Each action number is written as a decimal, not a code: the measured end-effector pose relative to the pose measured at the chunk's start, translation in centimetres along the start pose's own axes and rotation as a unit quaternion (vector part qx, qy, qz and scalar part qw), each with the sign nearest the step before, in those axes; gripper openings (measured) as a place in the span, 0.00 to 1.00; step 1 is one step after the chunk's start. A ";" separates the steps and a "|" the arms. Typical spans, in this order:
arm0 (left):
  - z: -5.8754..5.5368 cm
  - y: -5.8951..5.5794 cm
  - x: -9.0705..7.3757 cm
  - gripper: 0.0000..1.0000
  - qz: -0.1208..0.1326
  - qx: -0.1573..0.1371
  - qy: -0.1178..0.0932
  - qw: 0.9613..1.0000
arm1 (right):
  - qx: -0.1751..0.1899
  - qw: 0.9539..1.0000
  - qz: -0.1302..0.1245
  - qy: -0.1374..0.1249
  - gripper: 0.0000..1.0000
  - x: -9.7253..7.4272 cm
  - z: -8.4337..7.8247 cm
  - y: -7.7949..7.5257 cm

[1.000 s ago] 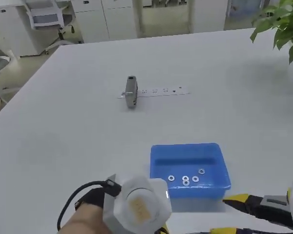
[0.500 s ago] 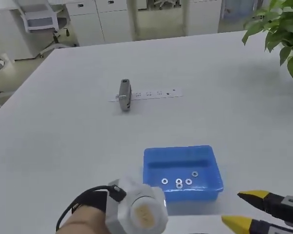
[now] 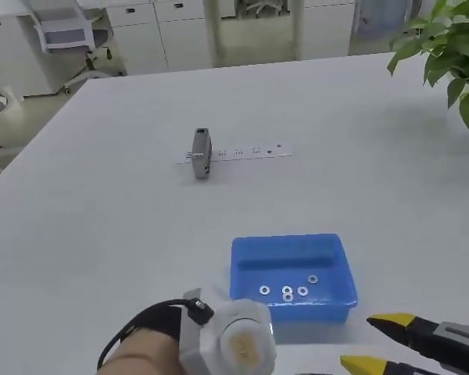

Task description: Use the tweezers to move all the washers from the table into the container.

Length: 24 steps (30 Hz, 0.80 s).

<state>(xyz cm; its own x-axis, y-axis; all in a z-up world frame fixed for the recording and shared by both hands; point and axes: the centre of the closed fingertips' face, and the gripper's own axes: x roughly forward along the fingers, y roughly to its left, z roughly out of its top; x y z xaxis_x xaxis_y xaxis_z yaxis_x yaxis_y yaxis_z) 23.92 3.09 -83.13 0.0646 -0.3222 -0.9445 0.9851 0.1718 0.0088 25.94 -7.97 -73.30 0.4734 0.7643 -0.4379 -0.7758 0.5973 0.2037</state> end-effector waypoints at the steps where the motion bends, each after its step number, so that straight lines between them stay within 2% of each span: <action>1: 0.0 -0.1 0.0 0.00 0.000 -0.006 -0.004 1.000 | -0.001 1.000 -0.001 0.000 0.36 0.0 0.0 0.0; 4: 0.0 -0.2 -0.1 0.01 -0.007 -0.038 -0.031 0.999 | -0.001 1.000 -0.001 0.001 0.37 0.0 0.1 0.0; 7: 0.1 -0.3 -0.1 0.03 -0.013 -0.071 -0.055 0.996 | 0.008 1.000 0.003 0.003 0.42 0.2 -0.1 0.0; 10: 0.3 -0.7 -0.3 0.09 -0.026 -0.128 -0.090 0.987 | 0.023 1.000 0.014 0.010 0.48 0.9 -0.5 0.4; 11: 0.4 -0.9 -0.4 0.12 -0.029 -0.143 -0.101 0.984 | 0.025 1.000 0.015 0.011 0.50 1.0 -0.5 0.5; 12: 0.4 -1.1 -0.5 0.16 -0.032 -0.166 -0.118 0.979 | 0.026 0.999 0.015 0.012 0.52 1.2 -0.6 0.6; 13: 0.4 -1.2 -0.7 0.20 -0.033 -0.180 -0.129 0.975 | 0.025 0.999 0.015 0.013 0.56 1.2 -0.6 0.7; 14: 0.3 -1.5 -0.9 0.24 -0.036 -0.205 -0.139 0.968 | 0.025 0.999 0.015 0.016 0.58 1.3 -0.7 0.8; 15: 0.1 -1.5 -1.0 0.29 -0.033 -0.214 -0.147 0.965 | 0.024 0.999 0.014 0.018 0.60 1.4 -0.8 0.9; 16: -0.4 -1.7 -1.2 0.32 -0.027 -0.227 -0.151 0.962 | 0.020 1.000 0.010 0.019 0.62 1.4 -0.8 0.8; 18: -1.2 -1.7 -1.6 0.39 -0.011 -0.239 -0.152 0.959 | 0.018 1.000 0.006 0.020 0.64 1.3 -0.8 0.7; 21: -2.2 -1.5 -2.8 0.53 0.020 -0.272 -0.173 0.946 | 0.017 1.000 -0.001 0.021 0.69 1.1 -0.7 0.4; 22: -2.5 -1.3 -3.5 0.58 0.036 -0.287 -0.188 0.939 | 0.016 1.000 -0.002 0.021 0.70 1.1 -0.7 0.3; 23: -2.6 -1.2 -4.0 0.63 0.046 -0.294 -0.199 0.933 | 0.013 1.000 -0.007 0.021 0.71 0.9 -0.6 0.0; 24: -2.8 -0.9 -4.9 0.71 0.064 -0.308 -0.218 0.924 | 0.001 1.000 -0.012 0.017 0.71 0.7 -0.3 -0.3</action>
<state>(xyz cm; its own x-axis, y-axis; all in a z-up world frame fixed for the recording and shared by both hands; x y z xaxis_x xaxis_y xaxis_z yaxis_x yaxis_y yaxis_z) 22.28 7.14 -79.48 0.3650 -0.5832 -0.7257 0.6956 0.6889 -0.2038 26.36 -7.68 -73.95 0.4767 0.7411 -0.4728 -0.7640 0.6153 0.1943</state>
